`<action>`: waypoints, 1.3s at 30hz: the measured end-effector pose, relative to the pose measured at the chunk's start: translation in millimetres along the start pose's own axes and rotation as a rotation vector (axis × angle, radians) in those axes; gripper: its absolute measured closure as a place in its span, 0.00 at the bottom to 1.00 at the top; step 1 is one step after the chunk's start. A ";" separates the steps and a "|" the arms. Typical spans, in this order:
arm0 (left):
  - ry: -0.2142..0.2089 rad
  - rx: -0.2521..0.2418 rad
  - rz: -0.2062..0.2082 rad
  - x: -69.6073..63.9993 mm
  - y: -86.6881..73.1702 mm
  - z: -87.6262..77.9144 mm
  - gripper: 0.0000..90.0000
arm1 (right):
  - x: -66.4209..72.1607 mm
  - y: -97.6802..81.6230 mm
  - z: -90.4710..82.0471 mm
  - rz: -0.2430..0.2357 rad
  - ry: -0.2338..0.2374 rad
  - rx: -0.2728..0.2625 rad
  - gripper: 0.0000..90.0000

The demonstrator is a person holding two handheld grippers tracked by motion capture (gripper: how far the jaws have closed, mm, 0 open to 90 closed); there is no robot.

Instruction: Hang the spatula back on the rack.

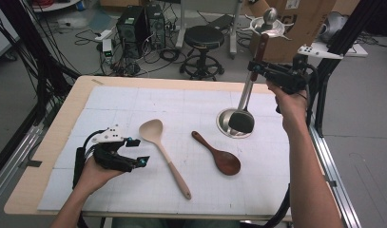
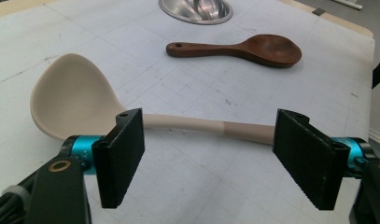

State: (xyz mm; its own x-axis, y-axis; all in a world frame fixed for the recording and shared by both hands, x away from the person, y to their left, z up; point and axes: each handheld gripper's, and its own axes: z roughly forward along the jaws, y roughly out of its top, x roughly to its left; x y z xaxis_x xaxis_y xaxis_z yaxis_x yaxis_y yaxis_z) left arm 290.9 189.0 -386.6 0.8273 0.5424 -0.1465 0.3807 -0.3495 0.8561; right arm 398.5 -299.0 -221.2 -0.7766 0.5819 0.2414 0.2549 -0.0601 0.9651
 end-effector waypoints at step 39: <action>0.002 0.001 0.002 -0.7 -0.2 -0.4 0.29 | 4.7 2.8 6.3 -0.043 -0.075 0.012 0.76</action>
State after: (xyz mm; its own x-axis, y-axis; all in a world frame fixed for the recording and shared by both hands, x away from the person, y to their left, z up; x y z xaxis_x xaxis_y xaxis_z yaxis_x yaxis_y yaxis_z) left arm 290.1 189.0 -386.5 0.8271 0.5433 -0.1439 0.3796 -0.3511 0.8559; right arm 399.3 -291.3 -218.0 -0.7421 0.6426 0.1908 0.2290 -0.0245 0.9731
